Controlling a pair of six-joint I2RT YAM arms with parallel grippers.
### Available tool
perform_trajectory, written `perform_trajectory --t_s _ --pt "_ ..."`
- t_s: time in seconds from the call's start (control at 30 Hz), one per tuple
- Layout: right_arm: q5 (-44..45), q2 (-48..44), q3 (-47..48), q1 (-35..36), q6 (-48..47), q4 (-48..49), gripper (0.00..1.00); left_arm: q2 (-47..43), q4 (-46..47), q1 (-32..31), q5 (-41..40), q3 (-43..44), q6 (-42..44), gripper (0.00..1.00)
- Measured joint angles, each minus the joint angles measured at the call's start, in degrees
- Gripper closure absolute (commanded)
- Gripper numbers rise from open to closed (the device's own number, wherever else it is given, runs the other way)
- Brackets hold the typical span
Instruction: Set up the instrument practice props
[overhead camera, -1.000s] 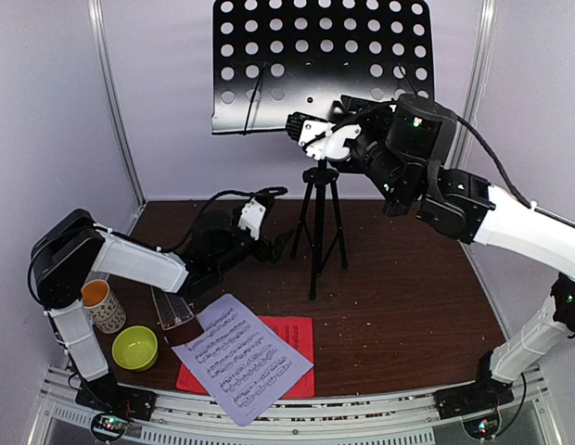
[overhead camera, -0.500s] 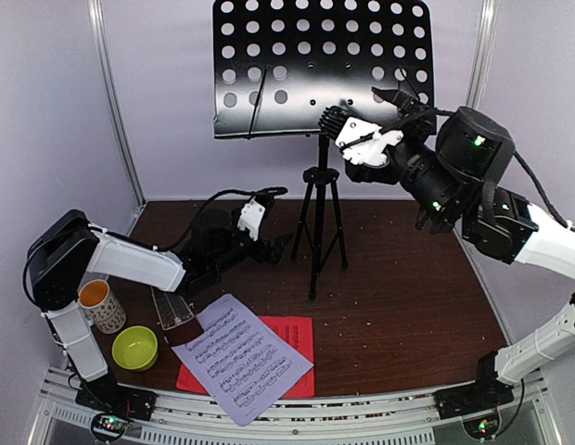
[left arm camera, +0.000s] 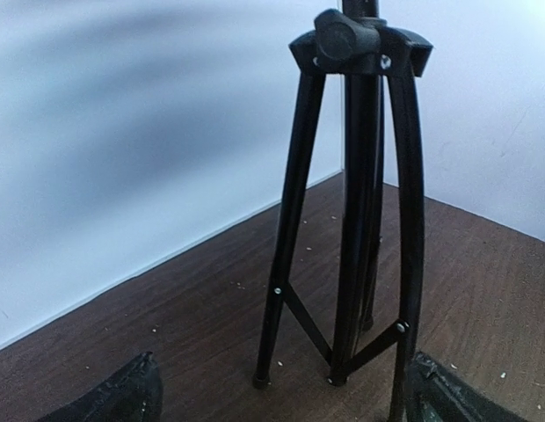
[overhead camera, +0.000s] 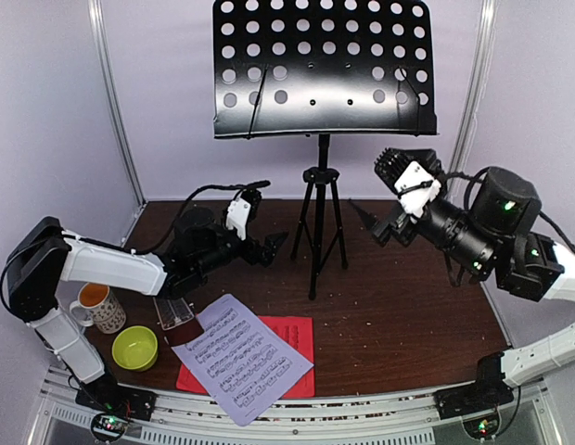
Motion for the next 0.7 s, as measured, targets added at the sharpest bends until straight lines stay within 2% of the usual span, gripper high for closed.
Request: perform_trajectory --t_s 0.1,0.17,0.37,0.5,0.7 --pt "-4.52 -0.37 -6.32 -3.32 10.32 -0.96 0.02 0.0 -0.09 -0.2 2.64 -0.96 -1.92 0.02" --pt "-9.7 0.26 -10.1 -8.9 17.44 -1.84 0.05 0.17 -0.11 -0.44 4.24 -1.75 -3.1 0.03" --pt "-24.17 6.8 -12.5 -24.79 31.39 -2.38 0.11 4.81 0.2 -1.95 9.73 -1.31 -6.67 0.18" --pt "-31.52 12.5 -12.17 -30.88 36.0 -0.02 0.16 10.75 1.01 -3.13 13.11 1.33 -9.31 0.24" --pt "-38.77 22.43 -7.76 -34.8 37.79 2.19 0.19 16.33 2.56 -3.82 15.93 4.31 -12.09 0.28"
